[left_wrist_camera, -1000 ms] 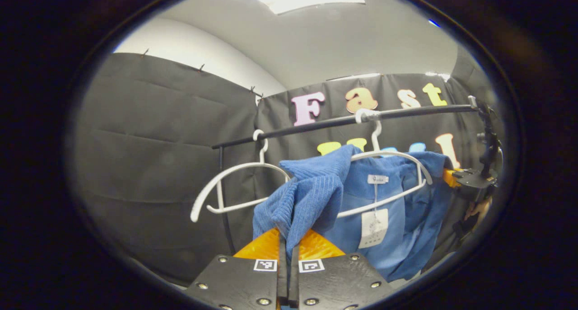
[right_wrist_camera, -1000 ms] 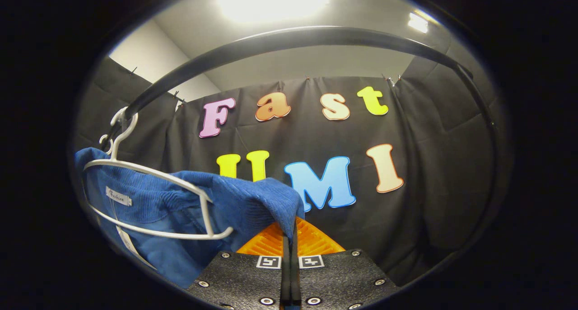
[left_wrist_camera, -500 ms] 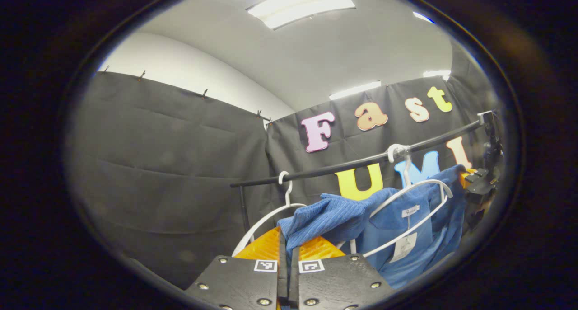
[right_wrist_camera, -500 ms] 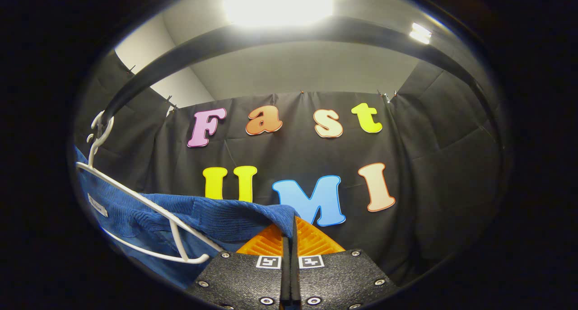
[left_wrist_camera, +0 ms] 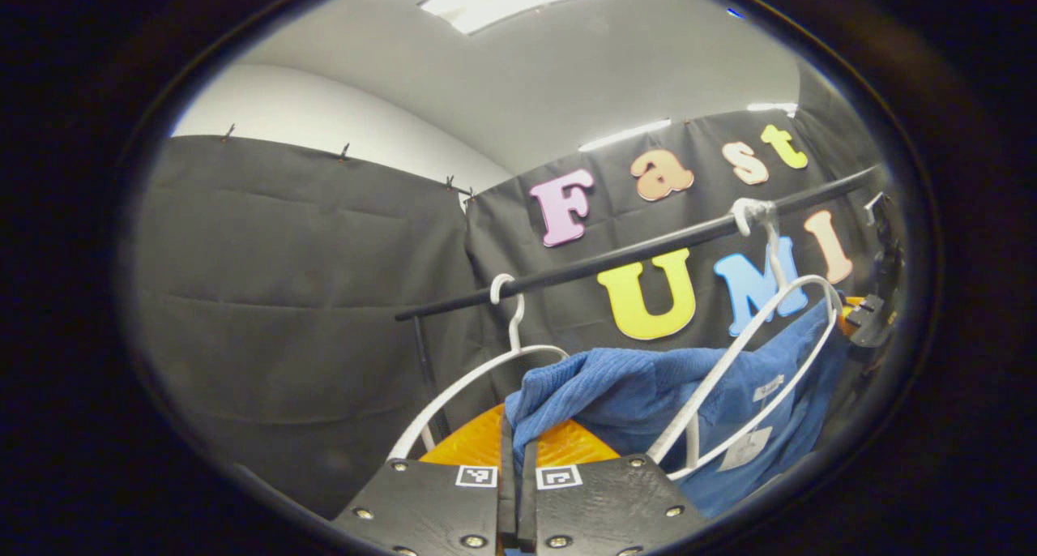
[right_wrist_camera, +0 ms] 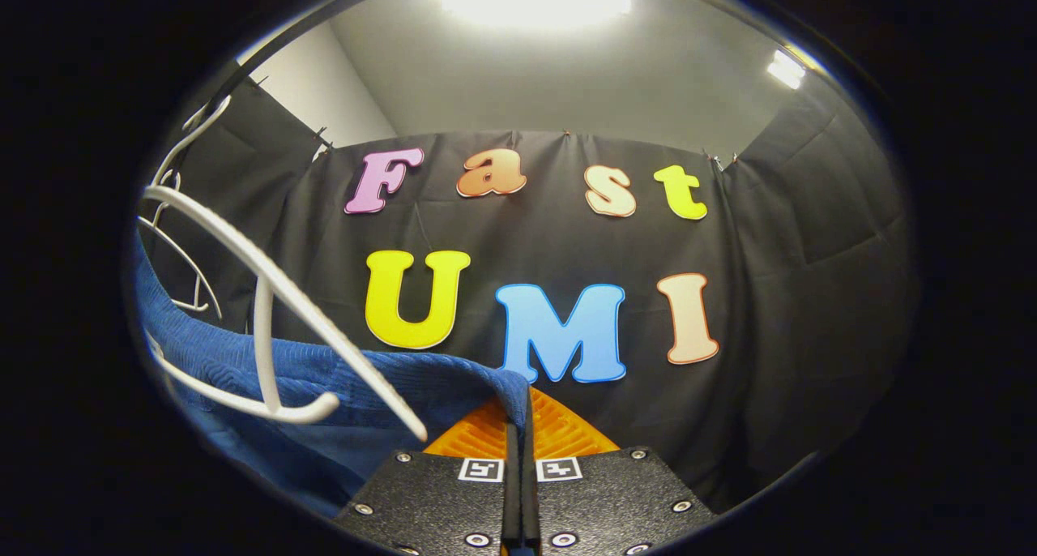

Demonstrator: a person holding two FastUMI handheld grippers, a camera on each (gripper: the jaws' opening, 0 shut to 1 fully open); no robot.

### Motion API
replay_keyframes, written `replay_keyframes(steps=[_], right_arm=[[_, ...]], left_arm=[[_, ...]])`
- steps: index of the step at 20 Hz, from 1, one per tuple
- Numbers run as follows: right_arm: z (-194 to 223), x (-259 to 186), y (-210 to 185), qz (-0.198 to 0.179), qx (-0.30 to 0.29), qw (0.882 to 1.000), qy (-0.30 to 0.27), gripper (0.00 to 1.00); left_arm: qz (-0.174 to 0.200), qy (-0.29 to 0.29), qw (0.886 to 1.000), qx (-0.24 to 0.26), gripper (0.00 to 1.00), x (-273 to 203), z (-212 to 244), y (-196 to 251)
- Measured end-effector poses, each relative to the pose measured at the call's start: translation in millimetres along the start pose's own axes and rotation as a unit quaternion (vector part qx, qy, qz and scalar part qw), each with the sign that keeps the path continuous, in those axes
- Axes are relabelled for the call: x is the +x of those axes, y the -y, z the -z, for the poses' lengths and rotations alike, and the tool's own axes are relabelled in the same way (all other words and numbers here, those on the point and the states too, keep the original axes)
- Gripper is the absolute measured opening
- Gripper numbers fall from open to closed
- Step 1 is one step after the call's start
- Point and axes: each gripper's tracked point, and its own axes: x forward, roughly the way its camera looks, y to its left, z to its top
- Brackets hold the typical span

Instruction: Grasp the clothes on the hanger with both hands and then place them into the laundry hamper below.

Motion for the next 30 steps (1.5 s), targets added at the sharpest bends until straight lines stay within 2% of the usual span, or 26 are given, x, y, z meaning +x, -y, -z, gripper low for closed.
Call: replay_keyframes(steps=[2, 3, 6, 9, 13, 17, 20, 26, 30], right_arm=[[20.3, 4.3, -1.1, -0.006, 0.001, 1.000, -0.021, 0.00], [30.8, 5.2, -1.0, -0.007, -0.001, 0.999, -0.032, 0.00], [52.6, -17.0, -4.4, -0.013, -0.010, 0.998, -0.053, 0.00], [66.5, -27.0, -7.0, -0.021, -0.019, 0.997, -0.066, 0.00], [75.5, -48.9, -10.3, -0.034, -0.024, 0.996, -0.079, 0.00], [59.2, -84.6, -4.6, -0.041, -0.021, 0.996, -0.074, 0.01], [35.4, -119.8, 7.5, -0.030, -0.013, 0.997, -0.063, 0.00], [-14.1, -200.2, 12.3, -0.015, 0.004, 0.999, -0.044, 0.00], [-33.3, -254.6, 6.1, -0.003, 0.013, 0.999, -0.048, 0.00]], left_arm=[[0.008, -0.019, 1.000, -0.004, 0.04, 0.4, 18.6, 9.5], [0.008, -0.028, 1.000, -0.002, 0.01, 0.5, 29.1, 11.7], [0.015, -0.046, 0.999, 0.000, 0.01, -9.2, 51.1, 12.2], [0.016, -0.059, 0.998, -0.012, 0.04, -17.1, 70.4, 11.7], [0.018, -0.074, 0.997, -0.026, 0.02, -37.1, 94.5, 12.4], [0.030, -0.077, 0.996, -0.036, 0.02, -66.6, 98.1, 12.3], [0.042, -0.062, 0.996, -0.053, 0.02, -93.1, 83.2, 6.1], [0.086, -0.028, 0.993, -0.079, 0.02, -144.2, 45.1, -2.6], [0.115, -0.023, 0.989, -0.093, 0.02, -179.1, 36.5, -5.3]])
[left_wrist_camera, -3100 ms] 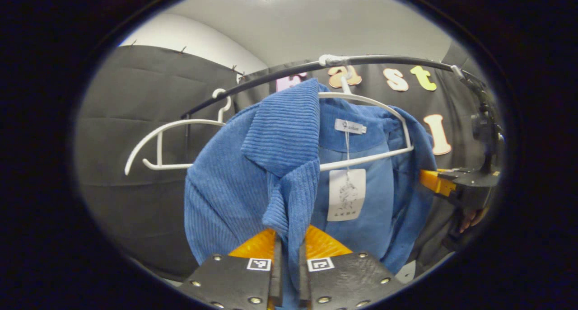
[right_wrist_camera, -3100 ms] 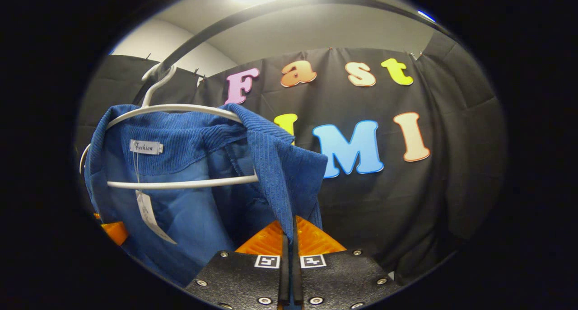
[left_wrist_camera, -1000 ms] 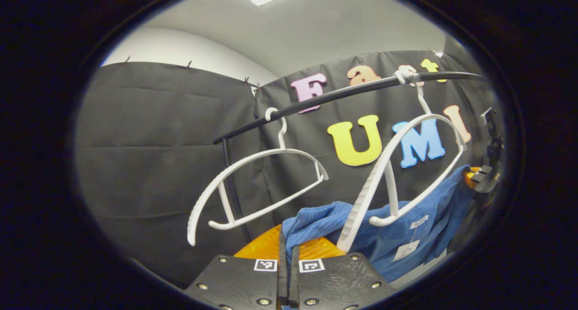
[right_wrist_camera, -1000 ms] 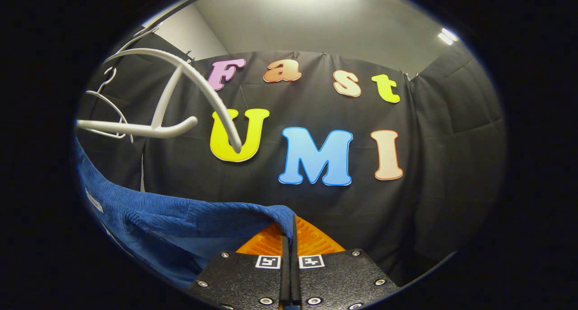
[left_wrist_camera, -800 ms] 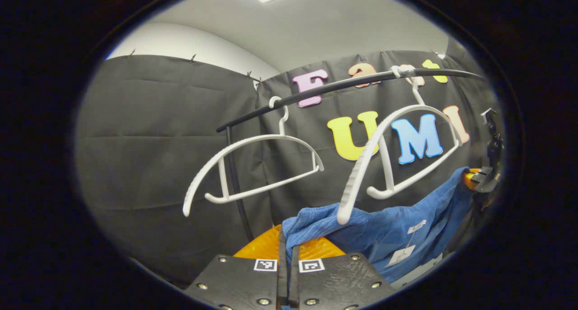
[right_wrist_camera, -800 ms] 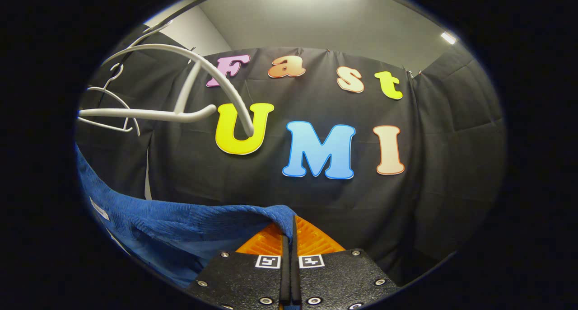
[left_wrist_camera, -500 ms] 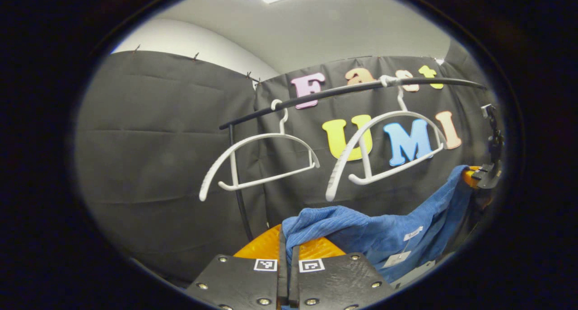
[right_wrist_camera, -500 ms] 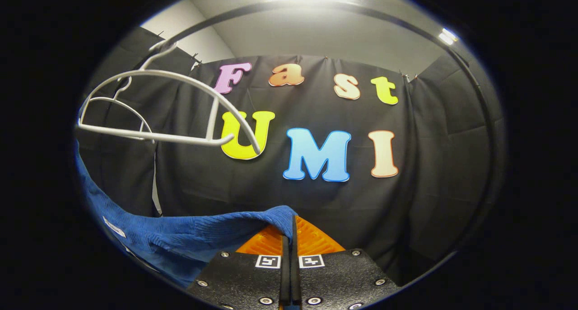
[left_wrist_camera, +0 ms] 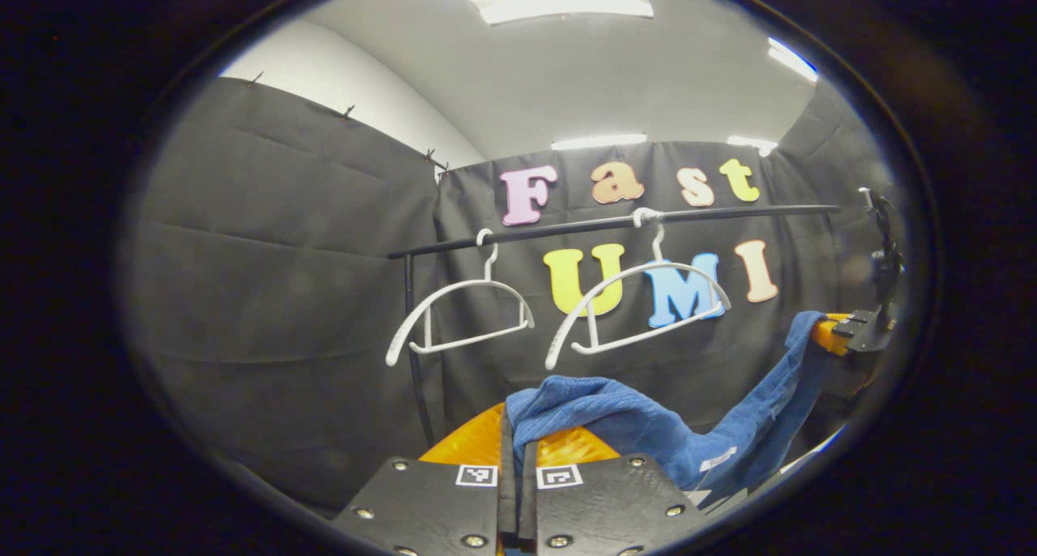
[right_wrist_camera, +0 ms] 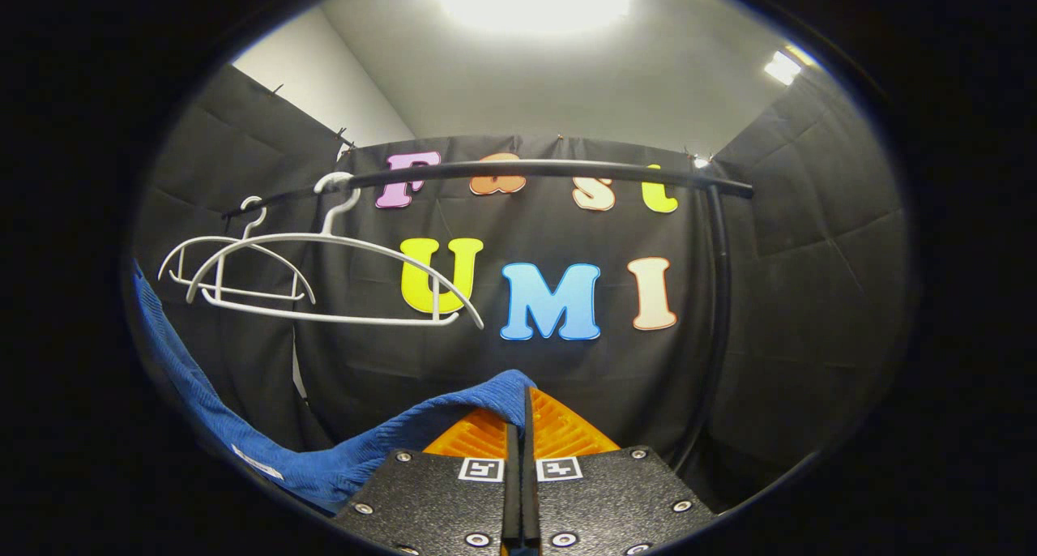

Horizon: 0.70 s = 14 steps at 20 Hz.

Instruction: Grasp the clothes on the hanger with both hands and then place them into the laundry hamper below.

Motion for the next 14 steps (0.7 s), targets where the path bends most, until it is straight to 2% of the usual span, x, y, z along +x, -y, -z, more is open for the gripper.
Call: replay_keyframes(steps=[4, 7, 14], right_arm=[[-4.5, -51.5, -13.6, 0.004, 0.021, 1.000, -0.012, 0.01], [-3.5, -87.6, -31.7, -0.002, 0.027, 0.999, -0.018, 0.01], [26.1, -149.4, -74.3, -0.018, 0.033, 0.998, -0.054, 0.01]], left_arm=[[0.035, 0.001, 0.999, -0.018, 0.04, -28.6, -1.1, 6.7], [0.065, 0.004, 0.997, -0.030, 0.01, -52.8, 1.1, 12.8], [0.135, -0.006, 0.988, -0.074, 0.02, -85.7, 28.2, 53.7]])
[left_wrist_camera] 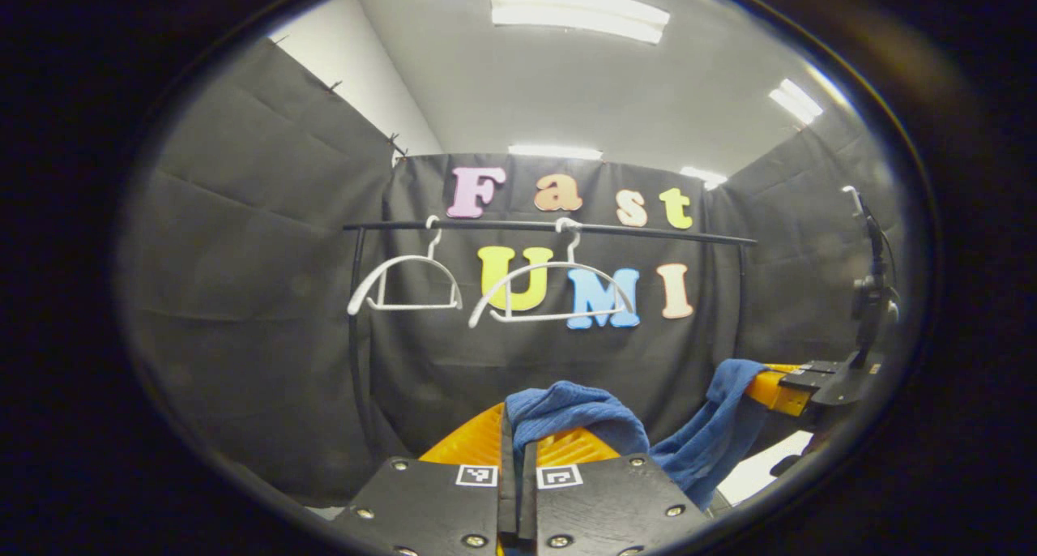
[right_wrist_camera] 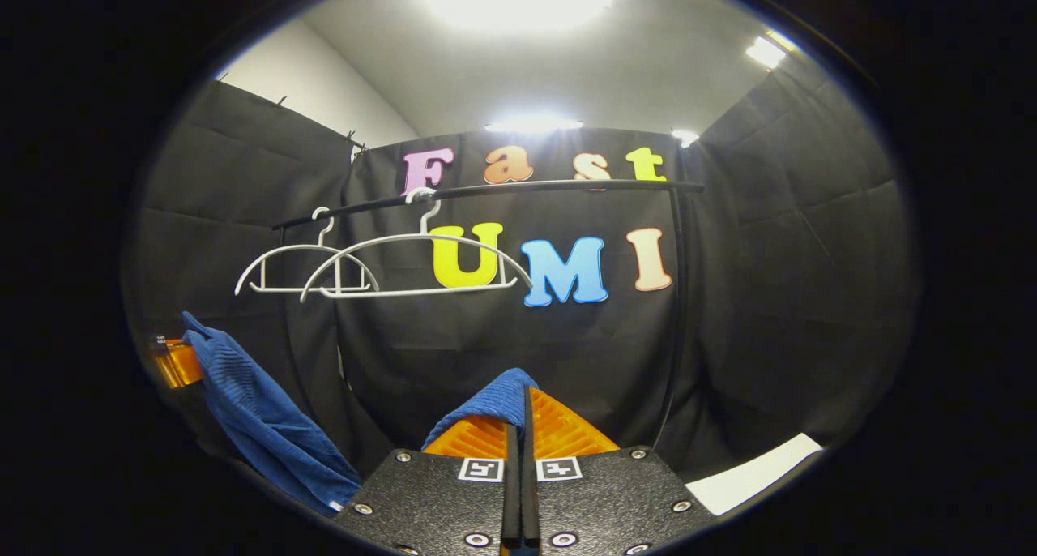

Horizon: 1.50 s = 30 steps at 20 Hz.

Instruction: Grasp the clothes on the hanger with both hands and then place them into the laundry hamper below.

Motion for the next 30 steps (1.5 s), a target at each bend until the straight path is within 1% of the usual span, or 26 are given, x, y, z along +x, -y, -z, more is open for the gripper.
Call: replay_keyframes(steps=[3, 6, 10, 13, 14, 15, 17, 18, 19, 20, 22, 25, 27, 30], right_arm=[[17.9, -17.2, -17.7, -0.015, -0.003, 1.000, -0.015, 0.00], [49.6, -25.8, -29.3, -0.032, 0.003, 0.999, -0.041, 0.01], [93.7, -32.1, -36.0, -0.043, 0.006, 0.996, -0.073, 0.00], [127.1, -36.3, -35.8, -0.045, 0.009, 0.994, -0.104, 0.00], [139.7, -35.4, -35.6, -0.047, 0.007, 0.993, -0.110, 0.00], [151.2, -34.4, -34.5, -0.049, 0.005, 0.992, -0.118, 0.01], [179.3, -30.8, -37.2, -0.056, 0.007, 0.989, -0.140, 0.00], [191.7, -30.5, -39.4, -0.058, 0.009, 0.987, -0.151, 0.01], [202.1, -29.4, -40.1, -0.057, 0.008, 0.985, -0.162, 0.01], [214.2, -28.7, -40.4, -0.055, 0.008, 0.984, -0.170, 0.01], [238.1, -26.7, -41.1, -0.054, 0.010, 0.980, -0.191, 0.01], [267.5, -25.1, -39.5, -0.049, 0.000, 0.975, -0.216, 0.00], [292.9, -30.5, -36.8, -0.047, -0.011, 0.969, -0.244, 0.00], [325.9, -37.1, -26.4, -0.042, -0.016, 0.957, -0.288, 0.00]], left_arm=[[0.022, -0.007, 1.000, -0.015, 0.02, 3.0, 24.8, 21.7], [0.033, -0.022, 0.999, -0.029, 0.02, 2.4, 60.2, 38.6], [0.034, -0.047, 0.998, -0.020, 0.02, 1.0, 107.5, 51.2], [0.026, -0.075, 0.996, -0.029, 0.02, 0.8, 144.7, 49.5], [0.027, -0.077, 0.996, -0.029, 0.04, -4.1, 155.5, 50.4], [0.025, -0.084, 0.996, -0.025, 0.01, -6.4, 170.0, 50.1], [0.025, -0.104, 0.994, -0.014, 0.00, -7.5, 204.7, 50.7], [0.024, -0.115, 0.993, -0.010, 0.02, -6.6, 216.4, 51.2], [0.018, -0.126, 0.992, -0.009, 0.02, -4.9, 230.8, 47.4], [0.012, -0.139, 0.990, -0.010, 0.00, -7.4, 246.9, 41.9], [-0.003, -0.161, 0.987, -0.015, 0.03, -4.4, 271.9, 29.4], [-0.020, -0.196, 0.980, -0.016, 0.03, -4.6, 308.1, 15.6], [-0.030, -0.223, 0.974, -0.010, 0.03, -14.6, 333.8, 3.4], [-0.043, -0.269, 0.962, -0.009, 0.03, -29.5, 378.6, -5.6]])
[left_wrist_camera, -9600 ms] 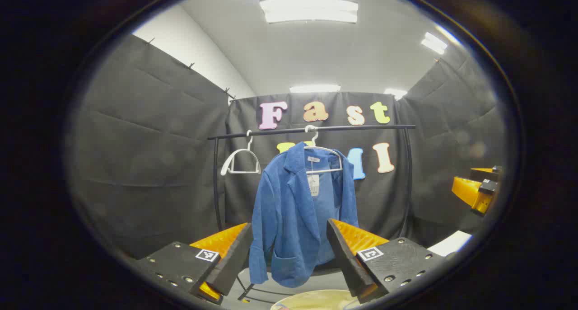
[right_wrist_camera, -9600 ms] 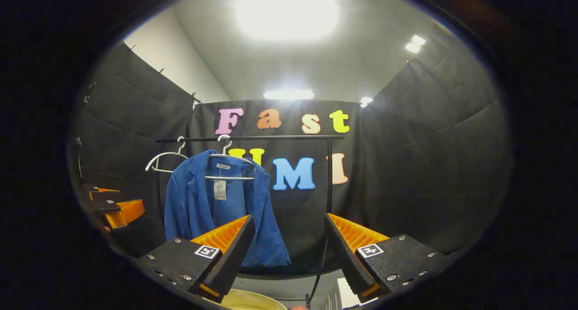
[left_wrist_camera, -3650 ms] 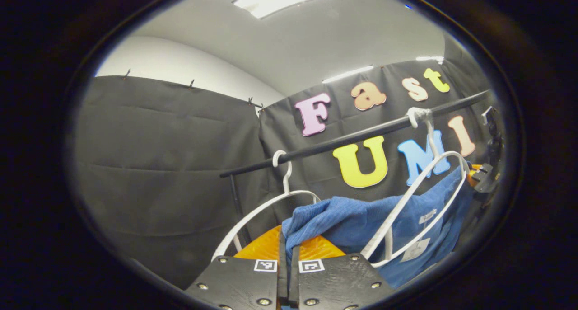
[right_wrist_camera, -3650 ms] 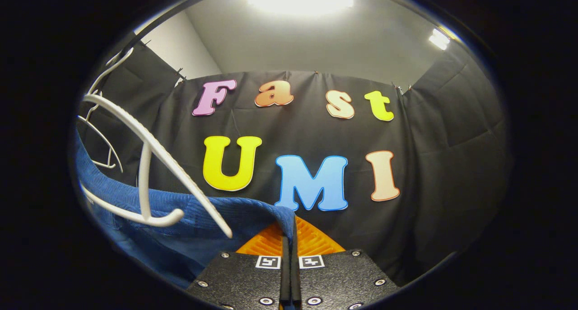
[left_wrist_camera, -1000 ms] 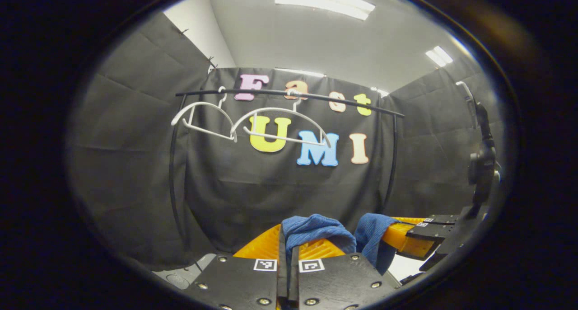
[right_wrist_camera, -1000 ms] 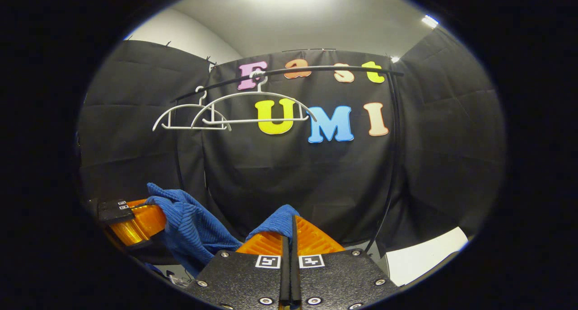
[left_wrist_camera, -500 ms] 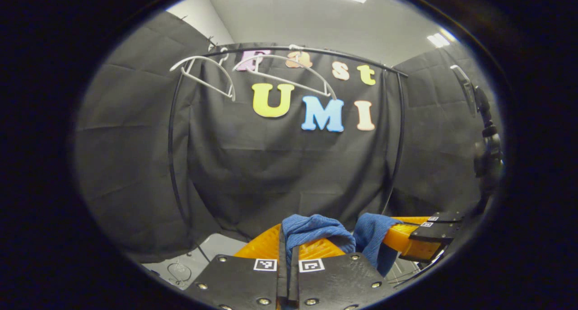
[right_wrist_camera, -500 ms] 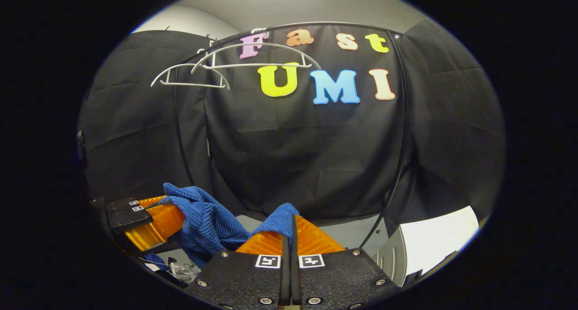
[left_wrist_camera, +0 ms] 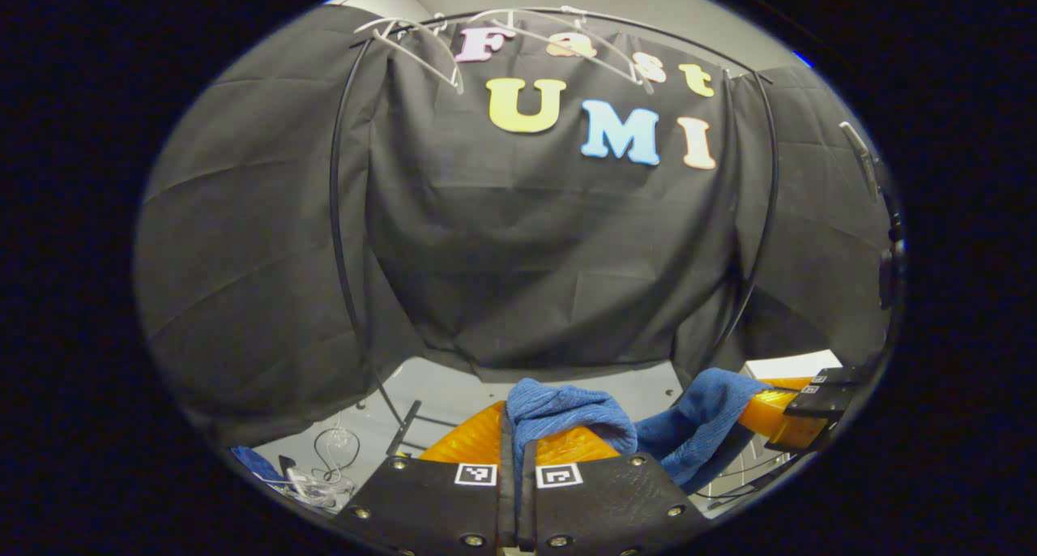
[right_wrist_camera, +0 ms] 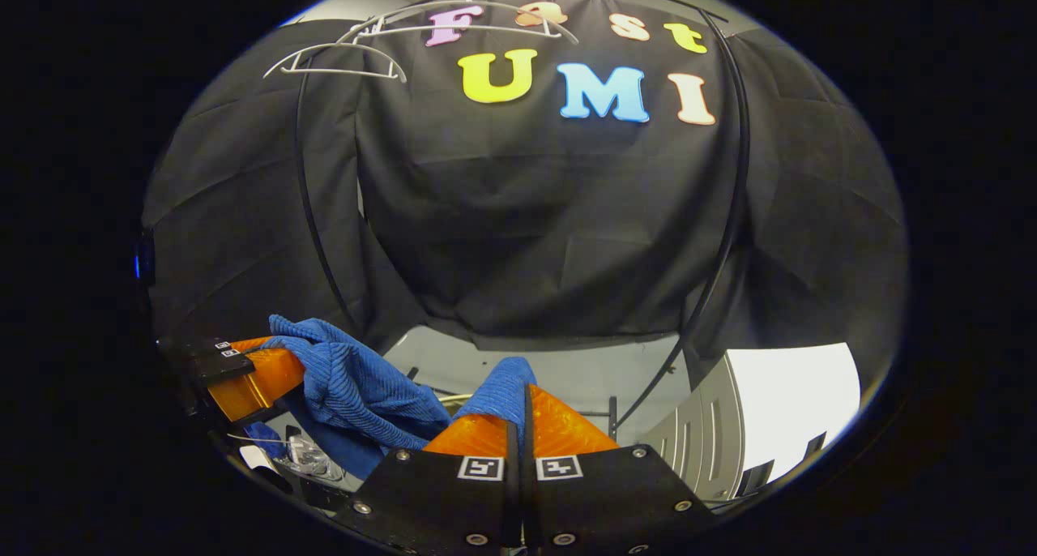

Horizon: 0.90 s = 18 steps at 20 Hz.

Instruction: Grasp the clothes on the hanger with both hands and then place them into the laundry hamper below.

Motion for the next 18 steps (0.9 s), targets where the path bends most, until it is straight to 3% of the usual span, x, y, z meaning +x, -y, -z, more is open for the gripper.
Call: replay_keyframes(steps=[8, 18], right_arm=[[61.9, 15.4, 9.1, 0.010, -0.017, 0.996, -0.089, 0.01], [97.6, 25.8, 8.0, -0.010, -0.032, 0.986, -0.160, 0.02]], left_arm=[[-0.016, -0.098, 0.995, 0.010, 0.03, 12.9, 85.6, -15.6], [-0.016, -0.141, 0.989, 0.030, 0.04, 2.4, 112.1, -13.2]])
